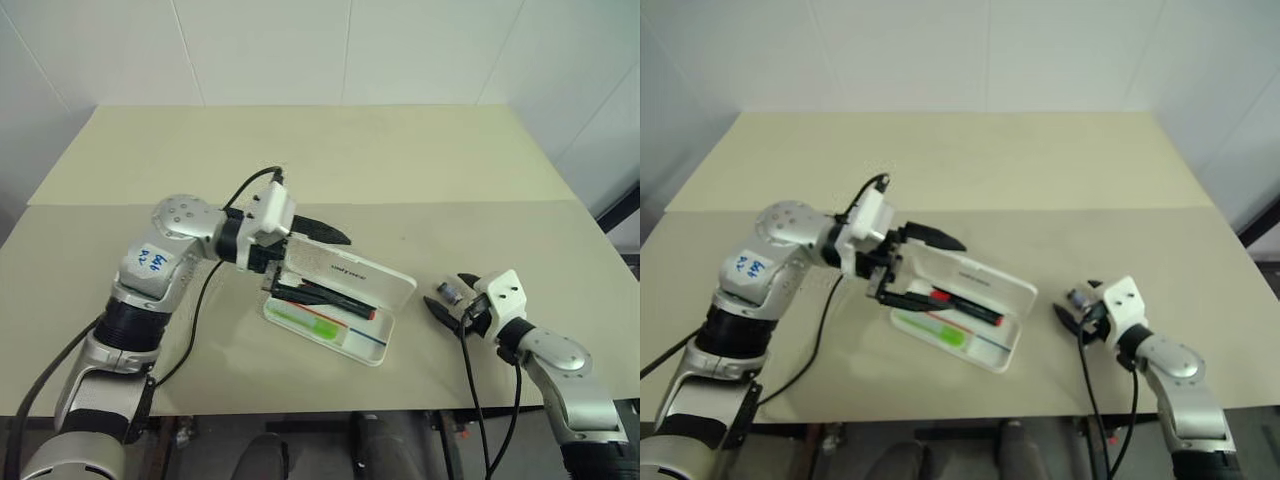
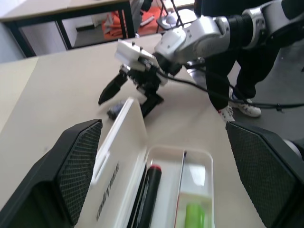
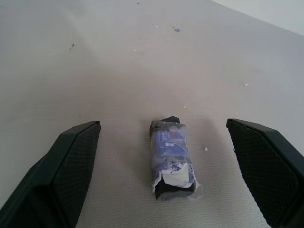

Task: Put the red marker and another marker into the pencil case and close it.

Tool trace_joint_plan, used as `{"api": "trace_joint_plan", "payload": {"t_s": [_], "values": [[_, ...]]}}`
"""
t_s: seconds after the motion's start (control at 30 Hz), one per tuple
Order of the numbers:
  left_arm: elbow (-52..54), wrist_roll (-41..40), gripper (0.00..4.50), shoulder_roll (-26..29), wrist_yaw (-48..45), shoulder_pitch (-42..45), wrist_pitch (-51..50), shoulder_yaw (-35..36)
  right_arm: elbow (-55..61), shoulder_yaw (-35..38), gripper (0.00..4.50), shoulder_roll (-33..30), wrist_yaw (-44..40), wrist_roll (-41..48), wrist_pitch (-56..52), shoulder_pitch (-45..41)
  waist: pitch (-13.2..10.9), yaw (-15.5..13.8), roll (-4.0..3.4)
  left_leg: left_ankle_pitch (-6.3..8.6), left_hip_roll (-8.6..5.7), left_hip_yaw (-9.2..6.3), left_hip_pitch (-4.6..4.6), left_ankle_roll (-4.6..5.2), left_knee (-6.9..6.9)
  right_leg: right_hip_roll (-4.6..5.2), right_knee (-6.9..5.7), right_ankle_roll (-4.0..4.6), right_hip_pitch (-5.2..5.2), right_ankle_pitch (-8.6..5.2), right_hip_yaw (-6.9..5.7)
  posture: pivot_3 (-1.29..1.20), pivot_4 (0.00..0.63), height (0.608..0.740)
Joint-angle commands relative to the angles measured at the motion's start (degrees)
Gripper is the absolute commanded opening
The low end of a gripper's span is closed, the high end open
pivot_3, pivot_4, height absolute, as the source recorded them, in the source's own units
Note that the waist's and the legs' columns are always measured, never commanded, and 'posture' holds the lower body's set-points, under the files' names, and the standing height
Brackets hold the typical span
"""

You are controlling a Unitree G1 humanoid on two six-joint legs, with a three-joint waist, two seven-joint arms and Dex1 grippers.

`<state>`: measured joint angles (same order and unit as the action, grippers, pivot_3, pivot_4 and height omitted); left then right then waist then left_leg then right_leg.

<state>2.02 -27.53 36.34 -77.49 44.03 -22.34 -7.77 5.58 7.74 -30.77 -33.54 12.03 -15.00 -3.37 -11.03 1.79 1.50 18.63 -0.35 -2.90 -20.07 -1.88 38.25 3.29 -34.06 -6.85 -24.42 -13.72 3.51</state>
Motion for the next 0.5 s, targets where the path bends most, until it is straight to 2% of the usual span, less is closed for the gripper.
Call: {"api": "trace_joint_plan", "payload": {"t_s": [0.03, 0.2, 0.33, 0.5], "values": [[-0.2, -2.8, 4.45, 1.8, -3.6, -0.9, 2.0, 3.9, -0.7, -0.3, 4.5, -0.9, 3.8, -2.7, -6.7, 0.0, 0.0, -0.1, 0.02, -0.02, 0.0, 0.0, 0.0, 0.02, 0.0, 0.0, 0.0, 0.03, 0.0, 0.01, -0.01, 0.0, 0.15, 0.74], [2.0, -2.0, 4.45, 5.3, -4.6, -3.6, -0.2, 3.6, 1.5, -0.6, 4.5, -1.6, 4.8, -2.1, -14.5, -0.3, 0.1, -0.1, 0.13, -0.11, 0.0, 0.02, 0.18, 0.05, 0.02, 0.01, 0.08, 0.4, 0.2, -0.05, 0.05, 0.0, 0.15, 0.74], [2.6, -2.3, 4.45, 5.3, -4.1, -3.3, -0.2, 4.2, 3.9, -0.5, 4.5, -2.0, 4.9, -1.2, -19.7, -0.1, 0.0, -0.2, 0.3, -0.12, 0.04, -0.11, 0.84, 0.07, -0.02, 0.0, 0.42, 0.81, 0.97, -0.24, -0.03, 0.0, 0.15, 0.74], [3.5, -2.4, 4.45, 4.4, -2.0, -2.5, -1.1, 4.6, 6.9, -0.3, 4.5, -2.3, 6.0, -0.4, -26.0, 0.9, 0.0, -0.3, 0.34, -0.1, 0.03, -0.11, 0.86, 0.07, -0.12, 0.03, 0.58, 0.73, 1.06, -0.26, -0.01, 0.0, 0.15, 0.74]]}}
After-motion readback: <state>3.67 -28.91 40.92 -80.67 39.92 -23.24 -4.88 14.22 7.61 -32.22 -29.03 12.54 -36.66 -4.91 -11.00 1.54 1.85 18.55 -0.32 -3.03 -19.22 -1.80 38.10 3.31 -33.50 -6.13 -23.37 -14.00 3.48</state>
